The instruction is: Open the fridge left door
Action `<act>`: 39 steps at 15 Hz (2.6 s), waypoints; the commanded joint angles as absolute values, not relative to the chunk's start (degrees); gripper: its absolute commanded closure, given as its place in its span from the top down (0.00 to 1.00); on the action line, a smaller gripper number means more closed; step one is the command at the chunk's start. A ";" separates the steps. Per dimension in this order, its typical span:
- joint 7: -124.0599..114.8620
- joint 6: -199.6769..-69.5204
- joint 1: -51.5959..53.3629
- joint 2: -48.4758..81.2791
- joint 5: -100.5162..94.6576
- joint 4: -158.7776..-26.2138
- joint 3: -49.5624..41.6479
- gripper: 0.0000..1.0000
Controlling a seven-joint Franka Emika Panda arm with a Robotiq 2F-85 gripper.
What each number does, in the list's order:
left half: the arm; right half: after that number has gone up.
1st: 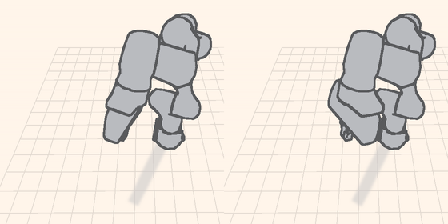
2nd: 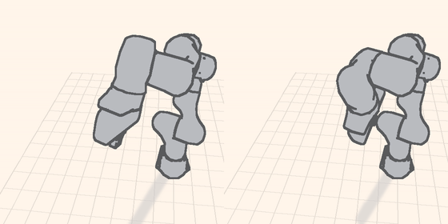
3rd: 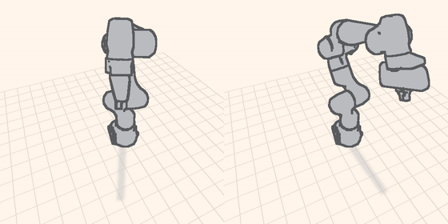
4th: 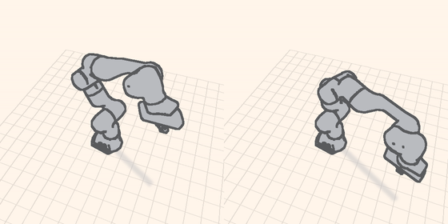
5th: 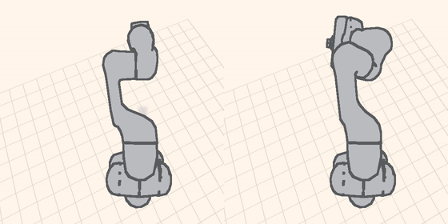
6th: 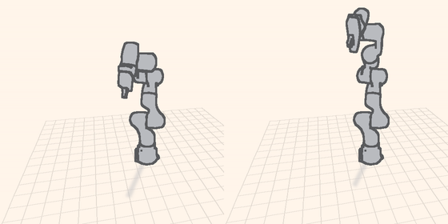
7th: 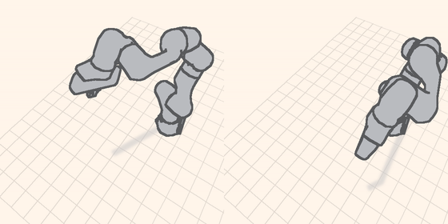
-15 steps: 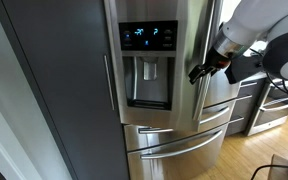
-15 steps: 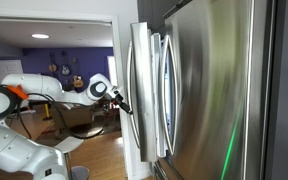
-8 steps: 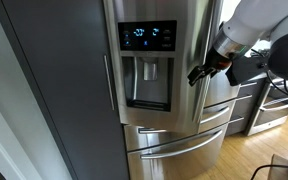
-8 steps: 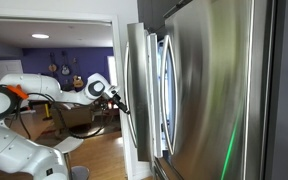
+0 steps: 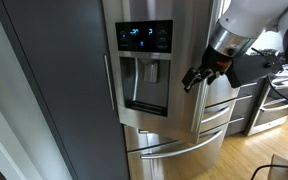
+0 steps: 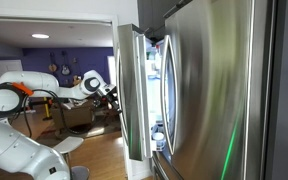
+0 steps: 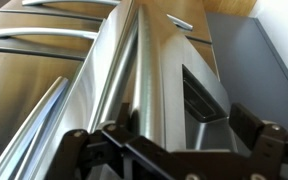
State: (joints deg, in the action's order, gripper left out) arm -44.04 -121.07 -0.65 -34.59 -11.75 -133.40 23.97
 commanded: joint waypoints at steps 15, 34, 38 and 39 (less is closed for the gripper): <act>-35.15 -111.01 10.19 -37.08 -3.42 -131.71 18.30 1.00; -28.49 -105.73 2.93 -62.74 -21.07 -138.81 18.22 1.00; -27.24 -110.79 1.04 -64.43 -20.98 -139.50 18.05 1.00; -27.44 -108.67 0.62 -62.77 -18.88 -137.32 18.96 1.00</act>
State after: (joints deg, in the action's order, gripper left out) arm -28.59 -108.30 2.28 -62.36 -20.25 -137.35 18.26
